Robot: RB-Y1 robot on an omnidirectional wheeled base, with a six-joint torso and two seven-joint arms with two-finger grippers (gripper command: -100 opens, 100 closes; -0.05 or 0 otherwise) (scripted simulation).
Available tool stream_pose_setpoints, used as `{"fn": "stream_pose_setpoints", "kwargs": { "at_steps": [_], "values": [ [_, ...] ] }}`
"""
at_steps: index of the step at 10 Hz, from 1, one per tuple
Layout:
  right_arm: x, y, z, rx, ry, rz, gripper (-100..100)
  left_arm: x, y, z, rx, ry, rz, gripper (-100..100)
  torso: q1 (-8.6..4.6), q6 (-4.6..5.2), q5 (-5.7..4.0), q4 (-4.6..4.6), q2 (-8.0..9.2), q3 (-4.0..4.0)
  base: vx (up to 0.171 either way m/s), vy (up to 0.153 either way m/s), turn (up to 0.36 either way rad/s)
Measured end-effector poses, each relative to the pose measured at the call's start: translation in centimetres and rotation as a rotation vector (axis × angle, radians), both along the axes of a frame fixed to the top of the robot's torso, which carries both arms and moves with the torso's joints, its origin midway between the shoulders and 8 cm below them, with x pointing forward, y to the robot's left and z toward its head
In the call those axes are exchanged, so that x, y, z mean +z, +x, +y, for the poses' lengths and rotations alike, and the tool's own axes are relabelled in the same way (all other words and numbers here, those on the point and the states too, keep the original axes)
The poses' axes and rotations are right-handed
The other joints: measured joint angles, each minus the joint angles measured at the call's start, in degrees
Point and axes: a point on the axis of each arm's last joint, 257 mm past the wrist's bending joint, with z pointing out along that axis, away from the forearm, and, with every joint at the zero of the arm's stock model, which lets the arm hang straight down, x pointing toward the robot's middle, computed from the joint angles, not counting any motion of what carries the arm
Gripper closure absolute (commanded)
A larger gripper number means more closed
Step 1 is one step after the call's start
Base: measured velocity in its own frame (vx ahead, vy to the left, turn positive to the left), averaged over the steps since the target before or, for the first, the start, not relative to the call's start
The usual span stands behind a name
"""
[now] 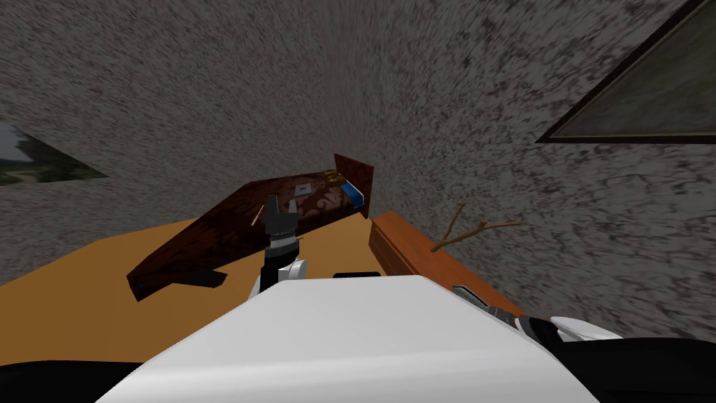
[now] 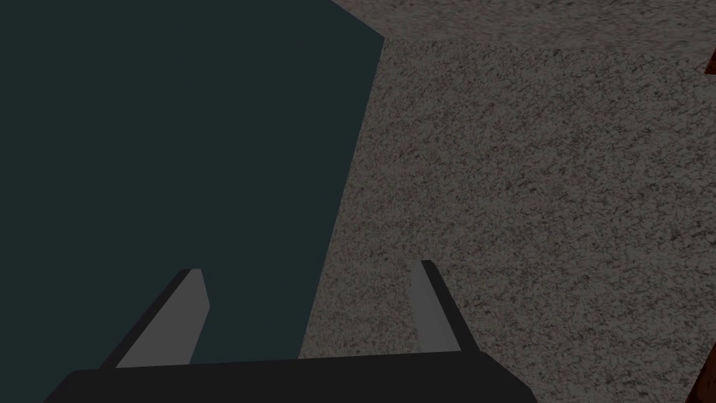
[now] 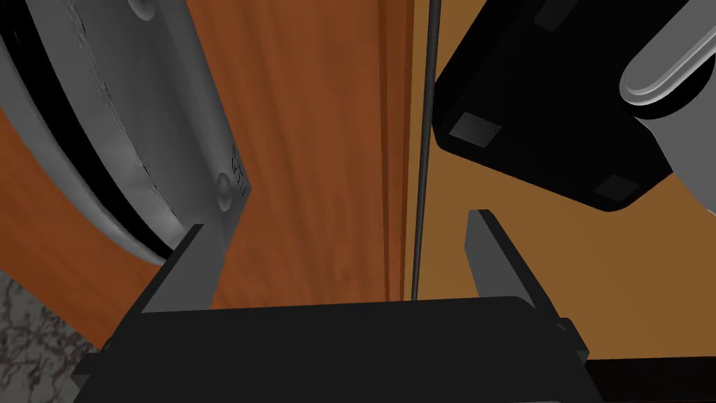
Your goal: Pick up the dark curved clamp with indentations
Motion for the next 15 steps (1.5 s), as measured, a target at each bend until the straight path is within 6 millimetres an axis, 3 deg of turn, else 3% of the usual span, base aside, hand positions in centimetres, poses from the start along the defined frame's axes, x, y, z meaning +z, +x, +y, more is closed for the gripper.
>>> {"fn": "stream_pose_setpoints", "kwargs": {
  "at_steps": [5, 11, 12, 13, 15],
  "values": [
    [0.3, -2.6, -2.8, 0.023, -0.075, 0.071, -100, 0.0, 0.0, 0.0, 0.0, 0.0, 0.0, 0, -0.03, 0.03, -0.04, 0.0, 0.01, 0.0, 0.054, -0.051, 0.046],
    [-1.3, -5.5, -2.7, 0.051, -0.098, 0.151, -100, 0.0, 0.0, 0.0, 0.0, 0.0, 0.0, 0, -0.01, 0.03, -0.03, -0.01, -0.02, -0.02, 0.051, -0.049, 0.032],
    [-1.4, -5.5, -2.6, 0.052, -0.097, 0.152, 0, 0.0, 0.0, 0.0, 0.0, 0.0, 0.0, 0, 0.08, 0.04, -0.01, 0.01, 0.08, 0.03, 0.0, 0.0, 0.0],
    [-1.4, -5.5, -2.6, 0.052, -0.097, 0.152, -100, 0.0, 0.0, 0.0, 0.0, 0.0, 0.0, 0, 0.14, 0.05, 0.01, 0.02, 0.15, 0.08, -0.006, -0.02, 0.083],
    [-1.9, -6.7, -1.9, 0.038, -0.093, 0.168, -100, 0.0, 0.0, 0.0, 0.0, 0.0, 0.0, 0, 0.04, 0.04, -0.01, 0.05, 0.25, 0.14, -0.018, -0.043, 0.084]
  ]
}}
